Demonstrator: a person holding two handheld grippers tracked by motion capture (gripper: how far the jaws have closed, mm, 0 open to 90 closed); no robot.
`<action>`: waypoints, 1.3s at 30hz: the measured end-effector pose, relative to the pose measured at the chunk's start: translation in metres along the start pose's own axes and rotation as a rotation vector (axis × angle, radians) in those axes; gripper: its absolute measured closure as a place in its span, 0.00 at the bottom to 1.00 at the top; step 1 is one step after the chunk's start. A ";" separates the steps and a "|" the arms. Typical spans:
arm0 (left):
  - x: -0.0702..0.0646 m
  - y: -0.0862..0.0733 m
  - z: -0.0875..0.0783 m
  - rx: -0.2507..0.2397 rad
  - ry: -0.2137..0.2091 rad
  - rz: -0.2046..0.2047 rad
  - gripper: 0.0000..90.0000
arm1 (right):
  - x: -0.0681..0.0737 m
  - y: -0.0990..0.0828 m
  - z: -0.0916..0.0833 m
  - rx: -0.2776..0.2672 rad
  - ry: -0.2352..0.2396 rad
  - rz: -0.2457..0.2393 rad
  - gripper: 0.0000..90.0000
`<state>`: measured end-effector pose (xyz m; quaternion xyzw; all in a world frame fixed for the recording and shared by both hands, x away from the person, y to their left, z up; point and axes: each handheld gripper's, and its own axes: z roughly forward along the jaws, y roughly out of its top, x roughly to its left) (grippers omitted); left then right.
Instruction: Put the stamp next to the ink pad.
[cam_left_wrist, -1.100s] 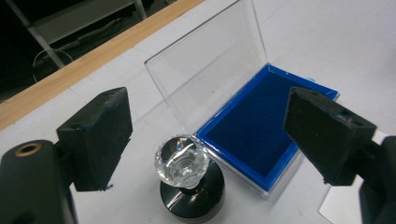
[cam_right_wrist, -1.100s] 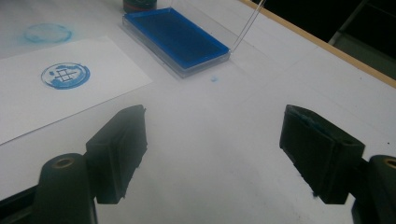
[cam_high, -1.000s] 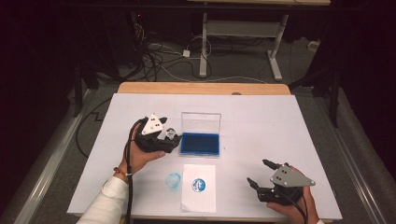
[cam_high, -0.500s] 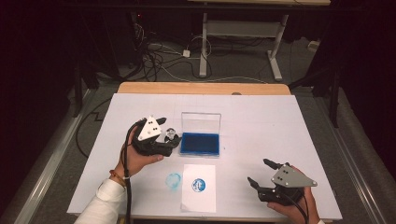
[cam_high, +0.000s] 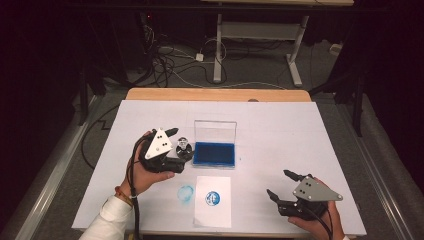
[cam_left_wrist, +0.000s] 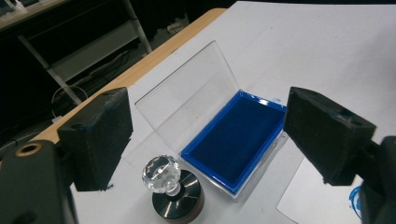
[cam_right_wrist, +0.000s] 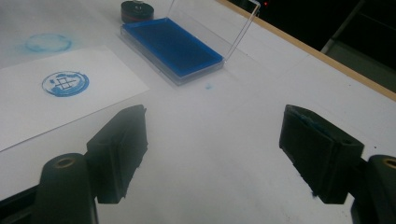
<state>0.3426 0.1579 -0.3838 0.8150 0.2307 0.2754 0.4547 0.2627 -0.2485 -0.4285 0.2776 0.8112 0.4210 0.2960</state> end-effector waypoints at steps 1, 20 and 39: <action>-0.001 -0.001 -0.001 0.003 -0.007 -0.005 0.17 | 0.000 0.000 0.000 0.000 -0.001 0.003 0.26; -0.011 -0.017 -0.028 -0.003 0.024 0.024 0.17 | -0.009 -0.001 -0.010 -0.050 -0.106 0.022 0.26; -0.013 -0.045 -0.042 0.020 0.086 0.023 0.17 | -0.012 -0.002 -0.012 -0.053 -0.132 0.034 0.26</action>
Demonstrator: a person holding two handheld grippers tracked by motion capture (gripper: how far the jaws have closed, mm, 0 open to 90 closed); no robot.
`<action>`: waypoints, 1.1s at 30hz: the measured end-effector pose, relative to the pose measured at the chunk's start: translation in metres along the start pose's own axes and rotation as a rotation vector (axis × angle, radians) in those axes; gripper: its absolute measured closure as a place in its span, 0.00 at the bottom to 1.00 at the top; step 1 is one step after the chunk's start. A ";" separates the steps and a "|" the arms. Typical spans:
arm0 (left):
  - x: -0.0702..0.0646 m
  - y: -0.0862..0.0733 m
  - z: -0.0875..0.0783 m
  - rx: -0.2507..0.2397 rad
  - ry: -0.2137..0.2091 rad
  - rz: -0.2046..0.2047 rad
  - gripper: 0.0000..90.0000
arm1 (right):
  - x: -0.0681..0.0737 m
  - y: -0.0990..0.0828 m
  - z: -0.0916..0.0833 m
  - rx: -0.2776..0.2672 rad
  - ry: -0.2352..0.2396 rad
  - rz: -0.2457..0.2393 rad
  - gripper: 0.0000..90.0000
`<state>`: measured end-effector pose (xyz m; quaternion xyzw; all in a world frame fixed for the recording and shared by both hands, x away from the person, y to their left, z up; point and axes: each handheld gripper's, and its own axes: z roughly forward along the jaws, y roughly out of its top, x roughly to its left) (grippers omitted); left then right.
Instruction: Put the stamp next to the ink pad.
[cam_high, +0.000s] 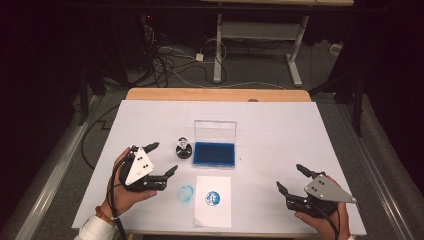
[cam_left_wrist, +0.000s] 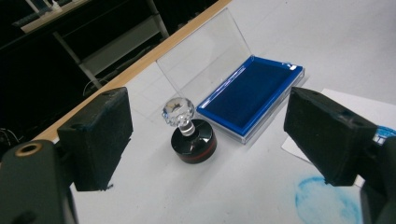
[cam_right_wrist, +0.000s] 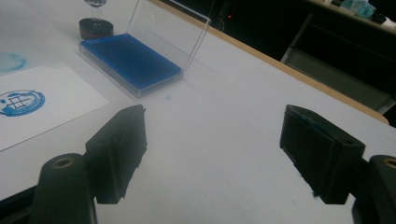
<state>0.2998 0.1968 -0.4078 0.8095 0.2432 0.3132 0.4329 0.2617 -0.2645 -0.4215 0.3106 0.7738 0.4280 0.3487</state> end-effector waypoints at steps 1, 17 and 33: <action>0.000 -0.002 0.000 0.003 0.004 -0.001 0.17 | 0.000 0.000 0.000 0.000 0.001 0.001 0.26; -0.006 -0.039 -0.002 0.083 0.006 -0.021 0.17 | 0.001 0.000 0.002 0.006 0.010 -0.004 0.26; -0.008 -0.069 0.000 0.175 -0.004 -0.043 0.17 | 0.000 -0.003 0.005 0.016 0.013 0.004 0.26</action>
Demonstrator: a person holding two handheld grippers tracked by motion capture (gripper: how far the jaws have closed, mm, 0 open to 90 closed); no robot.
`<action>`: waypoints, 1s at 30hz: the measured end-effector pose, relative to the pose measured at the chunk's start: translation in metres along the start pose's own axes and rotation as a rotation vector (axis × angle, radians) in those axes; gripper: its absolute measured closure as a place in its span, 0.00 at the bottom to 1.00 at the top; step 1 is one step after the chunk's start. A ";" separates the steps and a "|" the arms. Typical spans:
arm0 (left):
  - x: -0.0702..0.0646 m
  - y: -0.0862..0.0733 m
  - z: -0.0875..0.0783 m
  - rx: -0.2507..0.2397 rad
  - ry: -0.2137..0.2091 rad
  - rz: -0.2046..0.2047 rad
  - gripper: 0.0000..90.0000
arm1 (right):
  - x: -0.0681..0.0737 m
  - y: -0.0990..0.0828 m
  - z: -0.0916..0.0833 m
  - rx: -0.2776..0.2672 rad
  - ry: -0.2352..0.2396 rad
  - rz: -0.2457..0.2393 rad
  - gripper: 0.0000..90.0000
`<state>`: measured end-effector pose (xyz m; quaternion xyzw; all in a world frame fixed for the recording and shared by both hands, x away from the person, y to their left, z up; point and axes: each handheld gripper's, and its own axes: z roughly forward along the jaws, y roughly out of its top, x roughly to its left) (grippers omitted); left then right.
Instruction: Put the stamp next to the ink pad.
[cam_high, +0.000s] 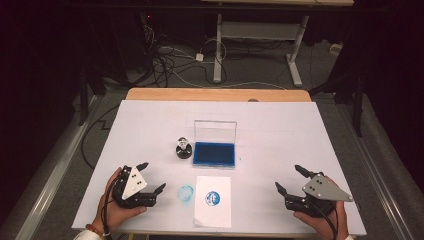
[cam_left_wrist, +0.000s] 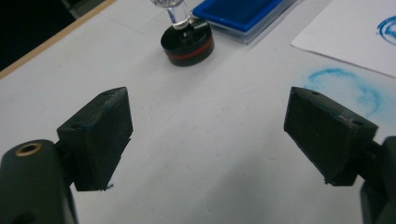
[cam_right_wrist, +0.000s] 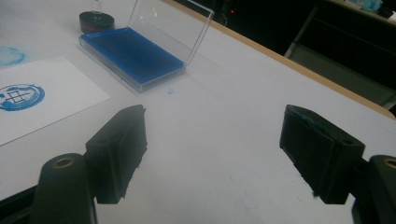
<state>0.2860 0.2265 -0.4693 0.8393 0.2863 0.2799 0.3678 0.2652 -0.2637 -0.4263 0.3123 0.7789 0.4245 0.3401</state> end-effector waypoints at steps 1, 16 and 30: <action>0.000 -0.002 0.001 0.008 -0.001 -0.002 0.17 | 0.000 0.000 0.001 0.003 0.000 -0.001 0.26; 0.001 -0.009 0.003 0.036 0.003 -0.012 0.17 | 0.002 -0.004 0.004 0.020 0.016 -0.008 0.26; -0.001 -0.006 0.005 0.030 -0.011 -0.011 0.17 | 0.007 -0.003 0.002 0.021 0.006 -0.020 0.26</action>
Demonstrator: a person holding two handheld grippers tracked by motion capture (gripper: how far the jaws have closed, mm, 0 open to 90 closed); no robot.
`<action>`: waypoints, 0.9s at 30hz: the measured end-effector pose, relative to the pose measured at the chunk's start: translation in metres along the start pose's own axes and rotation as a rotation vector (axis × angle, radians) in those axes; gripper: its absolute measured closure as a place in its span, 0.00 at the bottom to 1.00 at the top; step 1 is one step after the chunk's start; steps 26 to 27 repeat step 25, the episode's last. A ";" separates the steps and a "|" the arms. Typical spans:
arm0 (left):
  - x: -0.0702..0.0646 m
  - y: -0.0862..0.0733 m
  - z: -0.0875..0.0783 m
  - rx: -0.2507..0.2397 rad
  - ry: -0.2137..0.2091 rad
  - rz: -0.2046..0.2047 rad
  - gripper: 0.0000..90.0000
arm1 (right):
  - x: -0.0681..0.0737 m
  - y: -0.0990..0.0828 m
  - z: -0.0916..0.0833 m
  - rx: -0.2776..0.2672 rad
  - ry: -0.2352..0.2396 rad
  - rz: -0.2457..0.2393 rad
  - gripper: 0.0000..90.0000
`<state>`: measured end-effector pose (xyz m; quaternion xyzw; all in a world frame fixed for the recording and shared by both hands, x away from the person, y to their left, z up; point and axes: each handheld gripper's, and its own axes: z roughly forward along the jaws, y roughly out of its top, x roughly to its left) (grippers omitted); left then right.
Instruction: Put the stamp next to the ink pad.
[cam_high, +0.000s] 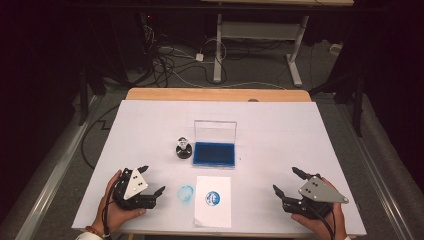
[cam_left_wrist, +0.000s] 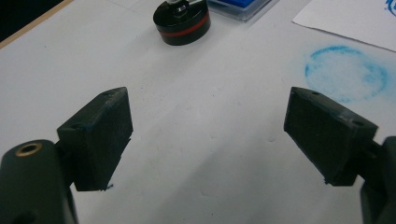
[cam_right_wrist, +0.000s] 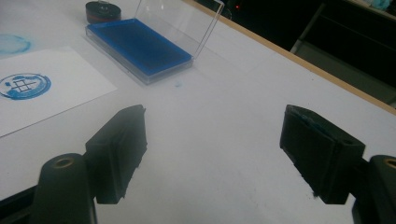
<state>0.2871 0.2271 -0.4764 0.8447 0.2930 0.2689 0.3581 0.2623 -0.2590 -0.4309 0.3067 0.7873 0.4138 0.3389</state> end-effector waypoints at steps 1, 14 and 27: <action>0.000 0.000 0.000 0.000 -0.001 -0.003 0.17 | 0.000 0.000 0.000 -0.002 -0.002 0.001 0.26; 0.002 0.001 0.002 0.008 -0.004 0.000 0.17 | -0.002 -0.001 -0.001 -0.005 0.003 0.000 0.26; 0.005 0.001 0.003 0.005 -0.001 -0.002 0.17 | -0.002 -0.001 0.002 -0.003 0.019 0.012 0.26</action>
